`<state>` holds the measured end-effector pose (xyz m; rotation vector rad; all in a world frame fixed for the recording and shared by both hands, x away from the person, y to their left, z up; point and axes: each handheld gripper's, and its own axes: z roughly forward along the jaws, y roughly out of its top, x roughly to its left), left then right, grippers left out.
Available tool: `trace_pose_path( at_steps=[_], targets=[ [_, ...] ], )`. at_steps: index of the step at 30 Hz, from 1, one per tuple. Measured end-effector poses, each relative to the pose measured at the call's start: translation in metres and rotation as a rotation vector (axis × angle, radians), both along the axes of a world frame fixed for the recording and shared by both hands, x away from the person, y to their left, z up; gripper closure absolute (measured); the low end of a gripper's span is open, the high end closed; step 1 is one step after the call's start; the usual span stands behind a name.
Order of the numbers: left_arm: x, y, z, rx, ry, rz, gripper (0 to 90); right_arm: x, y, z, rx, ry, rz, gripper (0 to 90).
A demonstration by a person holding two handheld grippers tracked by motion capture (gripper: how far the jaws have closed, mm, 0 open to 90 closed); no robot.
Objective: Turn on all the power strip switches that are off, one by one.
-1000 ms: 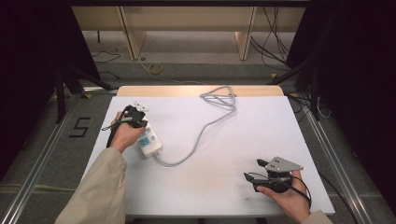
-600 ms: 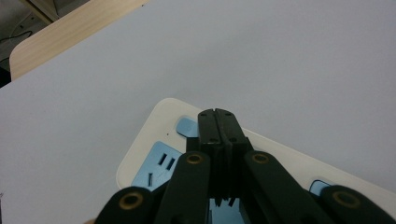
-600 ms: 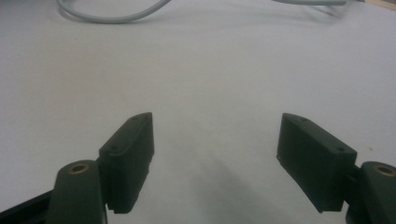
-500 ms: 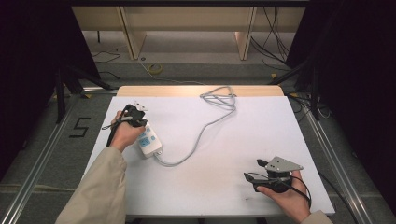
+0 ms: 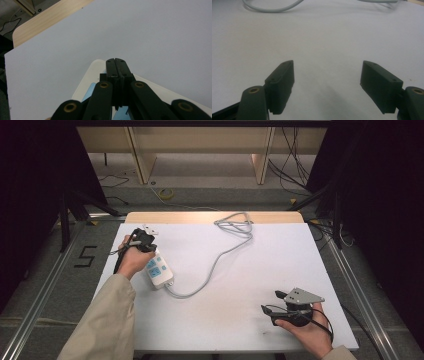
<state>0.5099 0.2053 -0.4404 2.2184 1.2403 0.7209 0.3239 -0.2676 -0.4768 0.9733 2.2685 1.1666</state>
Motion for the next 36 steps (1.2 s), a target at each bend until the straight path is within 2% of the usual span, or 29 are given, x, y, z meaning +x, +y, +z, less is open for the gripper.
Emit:
trace_pose_path(
  at_steps=[16,36],
  targets=[
    [0.006,0.001,0.001,-0.001,-0.004,0.000,90.0,0.000,0.000,0.000,0.000,0.002,0.000,28.1],
    [0.014,0.000,0.003,0.023,0.009,0.000,90.0,0.000,0.001,-0.001,0.000,0.005,0.001,28.1]
  ],
)
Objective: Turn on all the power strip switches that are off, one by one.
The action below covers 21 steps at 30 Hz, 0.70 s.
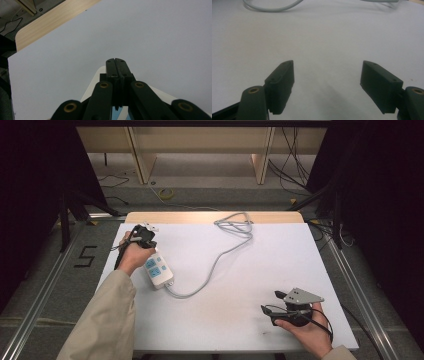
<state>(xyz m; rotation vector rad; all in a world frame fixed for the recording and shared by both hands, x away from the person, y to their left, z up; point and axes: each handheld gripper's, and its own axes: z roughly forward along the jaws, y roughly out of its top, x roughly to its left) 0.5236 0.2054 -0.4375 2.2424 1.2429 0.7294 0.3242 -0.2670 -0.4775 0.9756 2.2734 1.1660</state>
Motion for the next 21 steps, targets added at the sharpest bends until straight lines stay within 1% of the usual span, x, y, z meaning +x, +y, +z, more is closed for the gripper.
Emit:
trace_pose_path(
  at_steps=[11,19,21],
  targets=[
    [0.0062,-0.0003,0.0017,0.020,0.004,0.001,90.0,0.0001,-0.0008,-0.0003,-0.001,-0.002,-0.001,28.1],
    [0.0094,0.0010,0.0009,0.026,0.009,0.008,90.0,0.0000,-0.0008,-0.0003,0.000,0.000,-0.001,28.1],
    [0.0102,0.0004,0.0005,0.018,0.009,0.010,90.0,0.0000,-0.0008,-0.0004,0.000,0.000,-0.001,28.1]
  ],
)
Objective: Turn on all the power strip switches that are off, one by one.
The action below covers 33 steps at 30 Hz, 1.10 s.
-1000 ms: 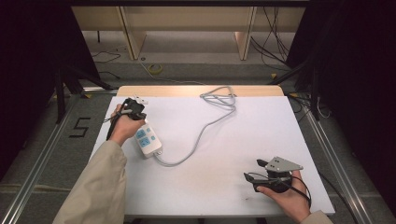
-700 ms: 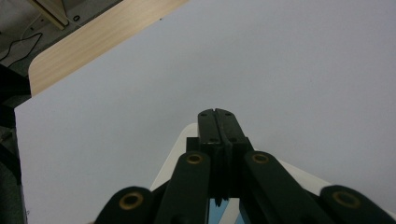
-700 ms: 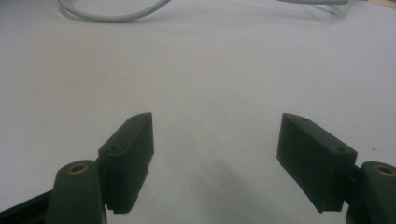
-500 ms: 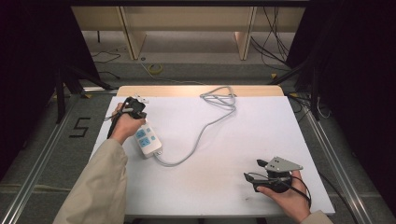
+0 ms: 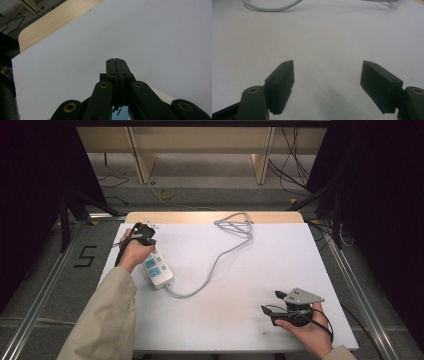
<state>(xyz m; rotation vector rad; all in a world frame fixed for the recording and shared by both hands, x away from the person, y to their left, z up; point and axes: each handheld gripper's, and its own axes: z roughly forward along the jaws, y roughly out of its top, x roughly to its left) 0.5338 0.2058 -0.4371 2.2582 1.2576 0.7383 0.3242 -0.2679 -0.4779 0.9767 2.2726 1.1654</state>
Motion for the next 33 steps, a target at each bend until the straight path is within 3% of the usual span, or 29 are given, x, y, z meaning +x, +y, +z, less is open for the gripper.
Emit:
trace_pose_path(
  at_steps=[33],
  targets=[
    [0.006,0.001,-0.011,0.021,0.061,0.017,90.0,0.000,0.000,0.000,-0.003,0.001,0.003,28.2]
  ],
)
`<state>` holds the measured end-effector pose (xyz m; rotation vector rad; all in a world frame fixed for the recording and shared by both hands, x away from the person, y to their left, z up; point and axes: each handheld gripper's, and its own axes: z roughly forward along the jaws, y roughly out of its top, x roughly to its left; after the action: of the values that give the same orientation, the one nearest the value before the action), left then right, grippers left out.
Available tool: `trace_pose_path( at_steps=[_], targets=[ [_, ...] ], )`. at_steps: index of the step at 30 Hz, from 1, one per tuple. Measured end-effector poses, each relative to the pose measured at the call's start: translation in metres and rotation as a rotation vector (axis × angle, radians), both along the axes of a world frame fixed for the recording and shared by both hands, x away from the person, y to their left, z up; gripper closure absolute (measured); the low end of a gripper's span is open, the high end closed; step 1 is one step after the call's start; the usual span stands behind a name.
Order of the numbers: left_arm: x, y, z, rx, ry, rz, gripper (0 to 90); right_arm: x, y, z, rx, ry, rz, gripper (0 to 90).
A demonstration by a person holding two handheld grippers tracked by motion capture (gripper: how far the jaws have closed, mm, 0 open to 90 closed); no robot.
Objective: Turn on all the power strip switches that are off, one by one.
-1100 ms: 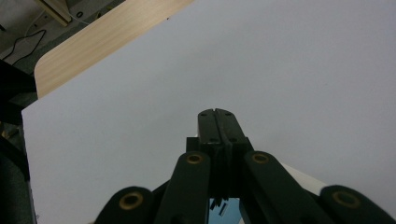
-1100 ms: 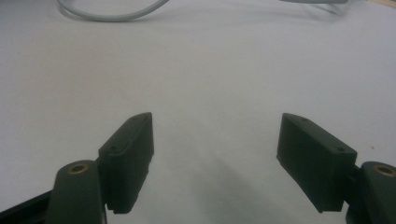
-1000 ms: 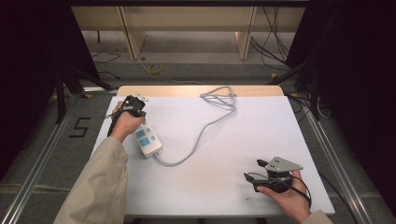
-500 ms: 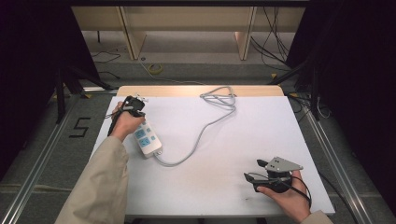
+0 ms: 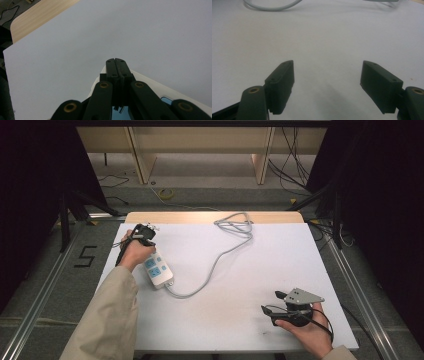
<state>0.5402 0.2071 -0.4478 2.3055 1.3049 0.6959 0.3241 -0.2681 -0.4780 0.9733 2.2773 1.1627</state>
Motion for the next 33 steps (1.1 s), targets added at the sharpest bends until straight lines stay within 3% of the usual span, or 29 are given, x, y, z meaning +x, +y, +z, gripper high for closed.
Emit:
trace_pose_path(
  at_steps=[33],
  targets=[
    [0.0007,-0.0045,0.0013,0.011,0.049,0.008,90.0,0.0004,0.0002,-0.0004,-0.002,0.001,0.005,28.1]
  ],
)
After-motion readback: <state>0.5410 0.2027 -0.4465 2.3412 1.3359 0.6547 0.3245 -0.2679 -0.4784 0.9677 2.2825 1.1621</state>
